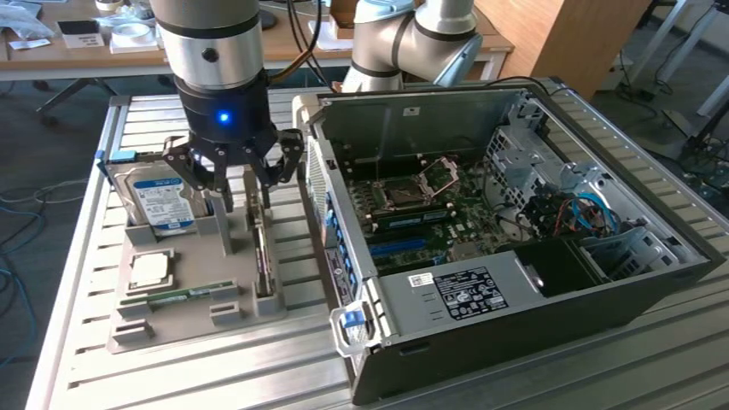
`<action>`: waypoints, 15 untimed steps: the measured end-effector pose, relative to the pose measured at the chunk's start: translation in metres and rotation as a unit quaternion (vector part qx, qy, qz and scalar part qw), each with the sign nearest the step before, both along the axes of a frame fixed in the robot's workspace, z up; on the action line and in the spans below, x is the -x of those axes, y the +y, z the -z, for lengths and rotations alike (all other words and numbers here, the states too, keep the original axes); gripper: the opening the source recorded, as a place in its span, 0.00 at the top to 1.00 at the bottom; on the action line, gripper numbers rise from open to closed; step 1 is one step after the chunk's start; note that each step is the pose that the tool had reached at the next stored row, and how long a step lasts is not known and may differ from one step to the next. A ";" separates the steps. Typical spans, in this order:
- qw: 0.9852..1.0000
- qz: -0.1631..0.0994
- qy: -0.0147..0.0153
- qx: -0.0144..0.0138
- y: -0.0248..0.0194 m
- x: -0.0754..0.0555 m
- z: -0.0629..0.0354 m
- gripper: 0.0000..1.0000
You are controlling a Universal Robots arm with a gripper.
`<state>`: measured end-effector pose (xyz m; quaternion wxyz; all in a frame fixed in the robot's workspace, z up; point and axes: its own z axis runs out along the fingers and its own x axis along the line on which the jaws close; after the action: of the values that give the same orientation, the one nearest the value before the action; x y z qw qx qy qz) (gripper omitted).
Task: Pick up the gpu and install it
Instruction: 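Pick up the gpu and move the gpu toward the slot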
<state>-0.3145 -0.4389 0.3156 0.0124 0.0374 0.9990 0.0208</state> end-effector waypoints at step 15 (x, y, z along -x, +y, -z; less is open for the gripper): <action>1.000 0.000 0.000 0.000 0.0000 0.000 0.0025 0.51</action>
<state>-0.3145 -0.4389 0.3130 0.0125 0.0374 0.9990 0.0209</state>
